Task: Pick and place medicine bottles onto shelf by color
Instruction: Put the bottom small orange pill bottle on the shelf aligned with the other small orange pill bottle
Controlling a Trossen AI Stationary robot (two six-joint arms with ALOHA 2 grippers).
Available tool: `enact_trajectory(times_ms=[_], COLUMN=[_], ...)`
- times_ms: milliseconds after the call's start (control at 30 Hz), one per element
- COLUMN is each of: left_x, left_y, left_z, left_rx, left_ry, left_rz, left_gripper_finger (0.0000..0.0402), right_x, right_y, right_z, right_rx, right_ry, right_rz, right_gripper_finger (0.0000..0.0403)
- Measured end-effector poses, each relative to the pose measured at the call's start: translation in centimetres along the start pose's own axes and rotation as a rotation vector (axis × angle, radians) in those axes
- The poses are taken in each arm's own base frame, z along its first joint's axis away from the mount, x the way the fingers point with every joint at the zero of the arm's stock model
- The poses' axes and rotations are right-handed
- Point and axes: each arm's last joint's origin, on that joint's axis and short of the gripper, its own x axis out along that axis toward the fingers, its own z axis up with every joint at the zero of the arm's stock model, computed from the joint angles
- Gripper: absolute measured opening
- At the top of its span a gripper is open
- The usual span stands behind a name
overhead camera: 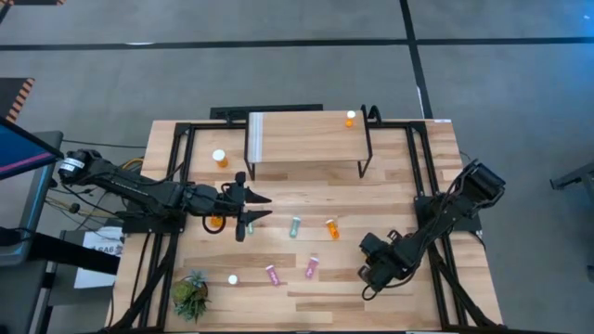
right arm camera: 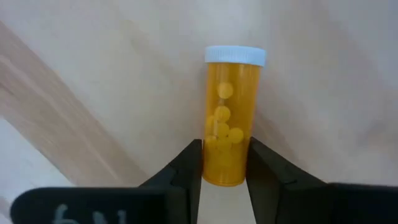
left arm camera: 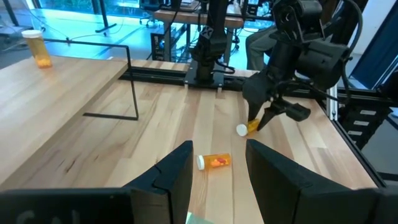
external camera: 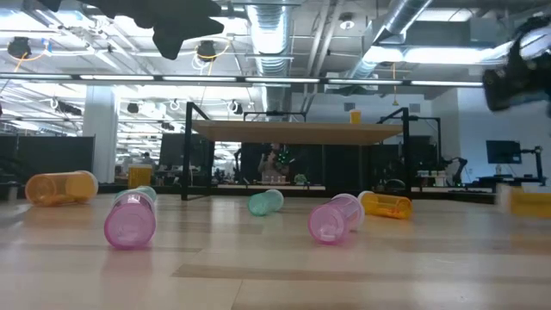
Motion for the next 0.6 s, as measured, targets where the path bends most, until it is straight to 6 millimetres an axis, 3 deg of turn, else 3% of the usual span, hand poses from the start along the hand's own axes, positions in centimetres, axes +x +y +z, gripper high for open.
enact_trajectory(times_ms=[167,367,600], left_x=[0.0,0.0,-0.4], left_y=[0.0,0.0,-0.1], left_z=[0.0,-0.4,-1.2], left_rx=[-0.005,0.013,0.023], left_ry=[-0.001,-0.009,-0.195], left_rz=[-0.008,-0.013,-0.154], left_gripper_finger=[0.0136,0.0136,0.0136], right_x=[-2.0,-5.3,-8.7], right_y=[-0.2,-0.2,1.0], right_z=[0.6,1.9,3.7], right_rx=[0.013,-0.021,-0.119], right_ry=[-0.151,-0.451,-0.755], right_rz=[0.077,0.218,0.36], right_gripper_finger=[0.0119,0.0118,0.0119])
